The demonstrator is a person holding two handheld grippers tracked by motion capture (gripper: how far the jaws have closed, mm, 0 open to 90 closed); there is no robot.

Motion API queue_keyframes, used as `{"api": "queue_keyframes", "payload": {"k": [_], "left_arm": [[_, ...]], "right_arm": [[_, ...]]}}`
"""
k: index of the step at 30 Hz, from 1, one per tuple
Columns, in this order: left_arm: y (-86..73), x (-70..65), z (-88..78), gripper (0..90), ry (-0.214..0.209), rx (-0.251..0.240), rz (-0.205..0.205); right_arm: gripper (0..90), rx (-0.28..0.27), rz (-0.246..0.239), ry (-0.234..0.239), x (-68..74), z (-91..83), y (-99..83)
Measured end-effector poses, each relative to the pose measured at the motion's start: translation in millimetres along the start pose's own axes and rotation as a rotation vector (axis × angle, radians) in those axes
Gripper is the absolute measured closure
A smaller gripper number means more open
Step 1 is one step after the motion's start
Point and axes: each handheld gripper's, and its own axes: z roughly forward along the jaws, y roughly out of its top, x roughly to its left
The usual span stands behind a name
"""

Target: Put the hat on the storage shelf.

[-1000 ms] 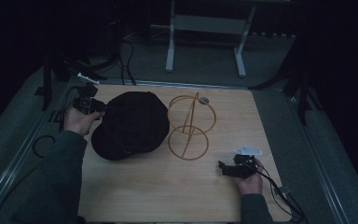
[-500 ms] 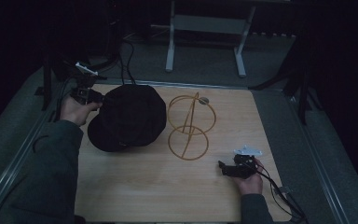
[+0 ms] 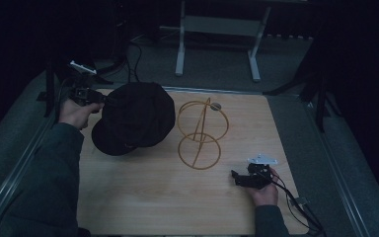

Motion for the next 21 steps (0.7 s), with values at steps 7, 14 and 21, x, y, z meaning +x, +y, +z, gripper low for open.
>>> {"api": "queue_keyframes", "payload": {"k": [7,14,21], "left_arm": [[7.8,-6.0,-8.0,77.4,0.011,-0.003,-0.002],[20.4,-17.6,-16.7,77.4,-0.013,-0.022,-0.003],[30.6,-26.7,-21.4,77.4,-0.017,-0.025,0.009]], "right_arm": [[11.2,0.000,0.000,0.000,0.0,0.0,0.0],[11.2,0.000,0.001,0.000,0.1,0.0,0.0],[11.2,0.000,0.000,0.000,0.0,0.0,0.0]]}}
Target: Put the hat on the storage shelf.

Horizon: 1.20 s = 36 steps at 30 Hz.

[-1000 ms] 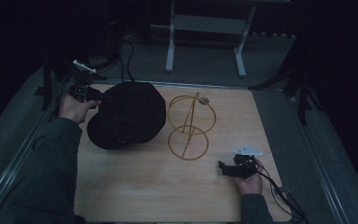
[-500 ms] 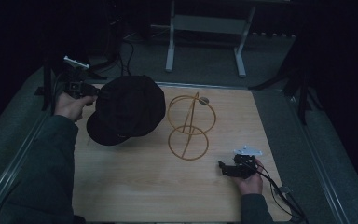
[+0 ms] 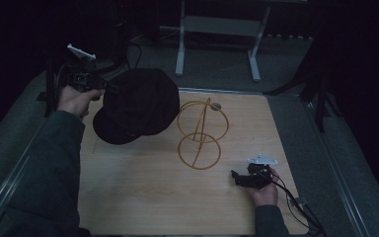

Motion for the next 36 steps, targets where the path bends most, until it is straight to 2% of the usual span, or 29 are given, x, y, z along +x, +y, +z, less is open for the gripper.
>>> {"api": "queue_keyframes", "payload": {"k": [3,7,10,16,19,26,33,36], "left_arm": [[5.3,-5.4,-1.6,77.4,-0.002,-0.005,0.005],[8.6,-8.0,-2.9,77.4,-0.036,-0.023,-0.009],[10.4,-9.7,-3.4,77.4,-0.046,-0.029,-0.012],[16.4,-17.5,-3.5,77.4,-0.058,-0.029,-0.017],[19.4,-19.4,-2.1,77.5,-0.077,-0.032,-0.025],[24.0,-27.7,-0.6,77.4,-0.068,-0.036,-0.013],[30.4,-36.4,0.8,77.5,-0.083,-0.038,-0.007],[34.2,-41.1,1.1,77.4,-0.081,-0.032,0.009]], "right_arm": [[11.2,0.000,0.001,-0.001,0.0,0.0,0.0],[11.2,0.001,0.001,-0.001,0.0,-0.1,0.0],[11.2,0.000,0.001,-0.001,0.1,0.0,0.0],[11.2,0.000,-0.003,-0.001,-0.2,0.4,0.4],[11.2,0.000,-0.003,-0.001,-0.2,0.4,0.4],[11.2,0.000,-0.004,-0.001,-0.3,0.7,0.6],[11.2,-0.001,-0.003,-0.001,-0.2,0.8,0.7],[11.2,-0.001,-0.003,-0.001,-0.2,0.8,0.7]]}}
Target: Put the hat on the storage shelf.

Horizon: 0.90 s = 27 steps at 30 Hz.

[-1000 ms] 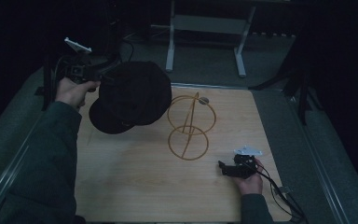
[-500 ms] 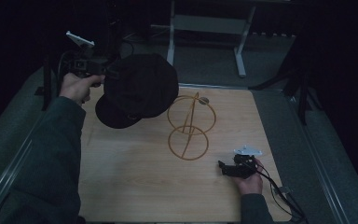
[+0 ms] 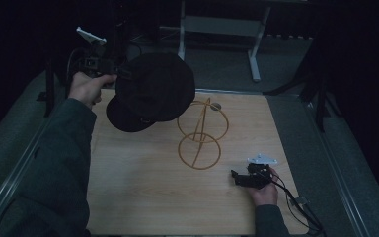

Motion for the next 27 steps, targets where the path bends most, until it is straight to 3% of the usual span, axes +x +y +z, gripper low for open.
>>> {"api": "queue_keyframes", "payload": {"k": [17,27], "left_arm": [[12.1,-19.0,5.0,77.4,-0.031,0.003,0.021],[15.0,-29.0,17.5,77.3,-0.054,0.020,0.032]], "right_arm": [[11.3,0.000,0.000,-0.001,0.1,-0.1,-0.1],[11.3,0.000,0.001,0.000,0.2,-0.1,-0.1]]}}
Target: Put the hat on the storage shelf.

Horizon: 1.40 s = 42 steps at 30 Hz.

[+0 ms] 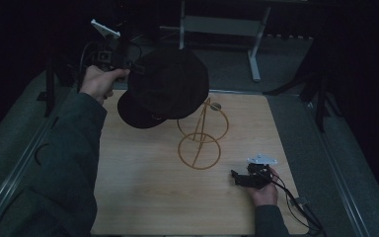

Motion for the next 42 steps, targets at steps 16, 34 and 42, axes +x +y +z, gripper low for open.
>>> {"api": "queue_keyframes", "payload": {"k": [16,34,42], "left_arm": [[1.0,-12.0,20.6,77.2,-0.041,0.025,0.017],[0.3,-24.7,41.4,77.0,-0.091,0.046,0.022],[-0.1,-34.5,53.3,76.8,-0.099,0.070,0.036]], "right_arm": [[11.3,0.001,-0.001,0.002,0.5,-0.5,-0.4],[11.3,0.002,-0.003,0.002,0.4,-0.5,-0.5],[11.3,0.002,-0.003,0.003,0.3,-0.5,-0.5]]}}
